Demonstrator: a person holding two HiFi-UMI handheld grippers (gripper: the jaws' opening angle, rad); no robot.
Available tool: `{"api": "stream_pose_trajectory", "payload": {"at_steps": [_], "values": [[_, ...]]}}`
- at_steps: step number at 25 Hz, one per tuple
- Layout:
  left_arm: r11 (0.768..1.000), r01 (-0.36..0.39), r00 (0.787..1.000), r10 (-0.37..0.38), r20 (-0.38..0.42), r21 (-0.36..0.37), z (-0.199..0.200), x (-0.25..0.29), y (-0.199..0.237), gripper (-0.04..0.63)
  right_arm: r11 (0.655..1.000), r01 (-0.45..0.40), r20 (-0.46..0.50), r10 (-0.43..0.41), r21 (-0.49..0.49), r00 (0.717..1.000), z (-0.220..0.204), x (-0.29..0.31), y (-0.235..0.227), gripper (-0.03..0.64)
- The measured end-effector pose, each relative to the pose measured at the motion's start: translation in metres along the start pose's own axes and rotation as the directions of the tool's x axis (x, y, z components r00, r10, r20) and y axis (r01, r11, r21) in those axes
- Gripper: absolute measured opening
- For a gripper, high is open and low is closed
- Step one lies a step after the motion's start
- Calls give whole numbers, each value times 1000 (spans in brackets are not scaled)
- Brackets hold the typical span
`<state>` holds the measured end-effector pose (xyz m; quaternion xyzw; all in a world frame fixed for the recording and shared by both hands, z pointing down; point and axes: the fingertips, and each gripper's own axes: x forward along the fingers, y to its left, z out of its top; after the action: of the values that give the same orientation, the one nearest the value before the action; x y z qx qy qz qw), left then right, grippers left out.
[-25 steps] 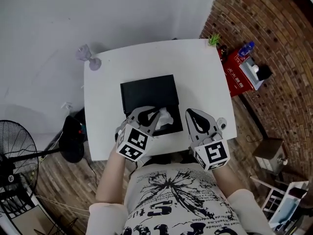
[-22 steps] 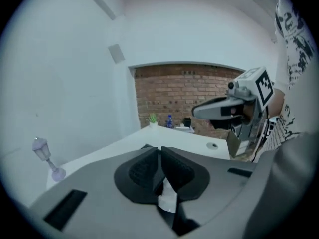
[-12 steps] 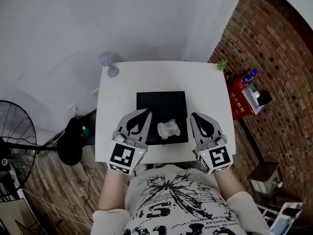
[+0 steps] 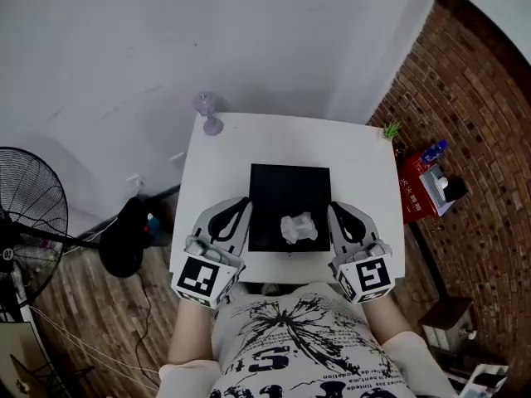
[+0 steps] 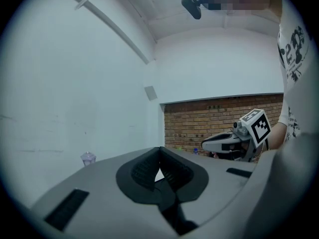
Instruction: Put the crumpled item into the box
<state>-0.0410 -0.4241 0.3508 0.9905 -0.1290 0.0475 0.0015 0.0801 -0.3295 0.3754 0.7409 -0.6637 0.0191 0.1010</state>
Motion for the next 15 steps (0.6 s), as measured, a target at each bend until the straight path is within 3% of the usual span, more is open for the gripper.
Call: {"api": "stream_pose_trajectory", "payload": {"at_steps": [10, 13, 15], "values": [[999, 14, 999, -15, 38, 35, 9, 4, -6, 14, 999, 41, 7, -41, -23, 999, 2, -2, 1, 12], [999, 27, 999, -26, -28, 43, 0, 6, -13, 14, 1000, 23, 7, -23, -18, 1000, -2, -6, 1, 12], [999, 22, 999, -21, -33, 35, -2, 7, -16, 14, 1000, 14, -5, -14, -26, 1000, -5, -6, 1, 12]]}}
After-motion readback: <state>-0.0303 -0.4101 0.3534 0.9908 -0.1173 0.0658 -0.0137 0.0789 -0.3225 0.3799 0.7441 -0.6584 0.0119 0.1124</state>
